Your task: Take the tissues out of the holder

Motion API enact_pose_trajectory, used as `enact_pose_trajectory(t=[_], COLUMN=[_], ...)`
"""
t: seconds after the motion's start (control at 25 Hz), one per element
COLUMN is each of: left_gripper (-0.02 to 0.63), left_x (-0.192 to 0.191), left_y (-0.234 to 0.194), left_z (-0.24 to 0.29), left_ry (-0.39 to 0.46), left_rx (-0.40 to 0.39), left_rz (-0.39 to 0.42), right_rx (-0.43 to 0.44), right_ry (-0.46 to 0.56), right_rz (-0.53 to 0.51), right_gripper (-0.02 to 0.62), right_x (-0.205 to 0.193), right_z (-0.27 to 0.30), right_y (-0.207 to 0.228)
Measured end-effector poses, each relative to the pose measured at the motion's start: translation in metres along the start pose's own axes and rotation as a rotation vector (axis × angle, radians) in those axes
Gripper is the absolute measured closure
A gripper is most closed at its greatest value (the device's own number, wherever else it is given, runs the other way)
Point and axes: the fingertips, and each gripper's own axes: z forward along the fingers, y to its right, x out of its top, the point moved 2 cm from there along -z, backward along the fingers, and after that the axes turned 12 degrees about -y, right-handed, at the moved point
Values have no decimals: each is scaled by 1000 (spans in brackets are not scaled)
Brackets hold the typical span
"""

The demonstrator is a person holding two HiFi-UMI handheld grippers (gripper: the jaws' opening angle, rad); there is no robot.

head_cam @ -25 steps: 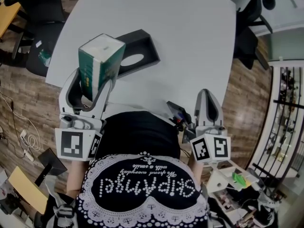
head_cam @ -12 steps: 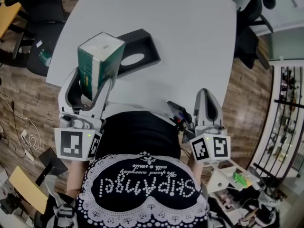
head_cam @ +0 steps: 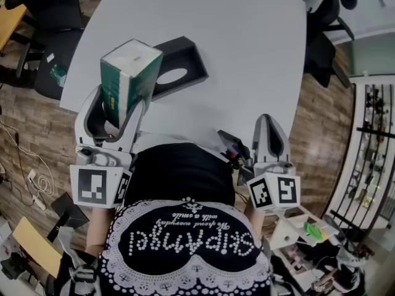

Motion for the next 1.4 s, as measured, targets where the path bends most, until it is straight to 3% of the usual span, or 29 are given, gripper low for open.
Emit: enact_pose_trajectory(t=[1.4], left_gripper=[273], left_x=[-4], left_y=[-5], left_z=[-3], left_ry=[-2], left_rx=[14], left_rz=[1], right_rx=[4], right_ry=[-13], right_rz=[-9], right_gripper=[560], right_x=[-1], right_z=[4], right_y=[-2])
